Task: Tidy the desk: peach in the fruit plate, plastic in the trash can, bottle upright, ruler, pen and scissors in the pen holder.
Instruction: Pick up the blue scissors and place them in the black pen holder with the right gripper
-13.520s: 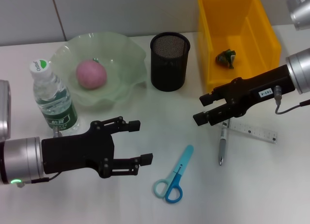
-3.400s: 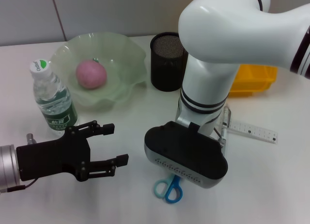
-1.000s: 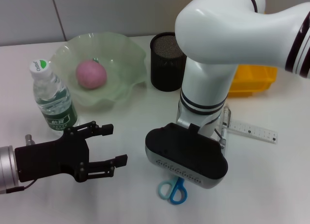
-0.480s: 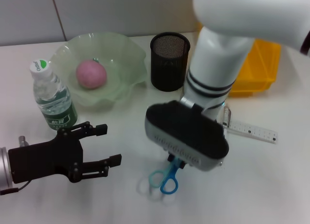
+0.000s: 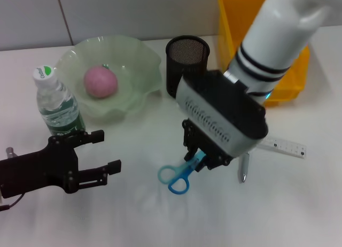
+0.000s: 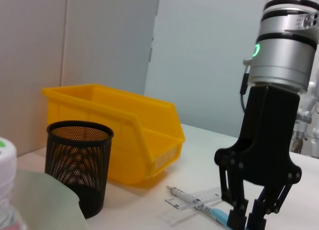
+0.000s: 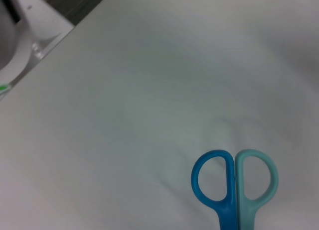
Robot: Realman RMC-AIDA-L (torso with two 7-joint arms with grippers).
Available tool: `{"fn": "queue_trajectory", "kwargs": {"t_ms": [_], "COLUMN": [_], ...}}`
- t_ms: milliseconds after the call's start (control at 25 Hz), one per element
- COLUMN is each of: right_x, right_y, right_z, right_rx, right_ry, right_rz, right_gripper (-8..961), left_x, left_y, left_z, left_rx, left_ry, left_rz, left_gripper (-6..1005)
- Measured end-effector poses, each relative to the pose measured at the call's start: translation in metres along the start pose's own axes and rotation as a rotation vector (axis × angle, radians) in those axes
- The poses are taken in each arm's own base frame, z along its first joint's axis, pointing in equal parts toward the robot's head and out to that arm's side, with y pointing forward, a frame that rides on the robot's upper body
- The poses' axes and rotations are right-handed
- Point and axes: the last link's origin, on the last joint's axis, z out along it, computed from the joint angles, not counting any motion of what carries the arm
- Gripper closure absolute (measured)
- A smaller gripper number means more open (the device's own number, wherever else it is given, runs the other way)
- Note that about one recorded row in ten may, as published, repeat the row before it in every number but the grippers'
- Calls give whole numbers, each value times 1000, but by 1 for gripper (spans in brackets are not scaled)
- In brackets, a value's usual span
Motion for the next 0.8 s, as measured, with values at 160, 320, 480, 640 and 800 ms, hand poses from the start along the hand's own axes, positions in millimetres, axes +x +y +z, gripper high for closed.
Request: {"fn": "queue_trajectory", "kwargs": {"t_ms": [160,320,480,640,800], "right_x": [7,17,28,36,38], "right_y": [5,15,26,34,37], "right_z": [-8,-20,-35,-48,-52], "right_rx": [48,99,180,298,379], "right_ry": [-28,-69,-117,-192,-269], "right_rz": [40,93,146,224,280], "right_gripper": [758,759,760,761,762], "left_x": [0,3,3,2,1], "left_y": [0,-2,-1,3,7], "left_z": [1,3,5,8,9], "left_rx": [4,16,19,4,-22], "left_ry": [4,10,15,19,21], "left_rz": [-14,-13,-17,-33,-42], "left_gripper": [158,158,158,158,158]}}
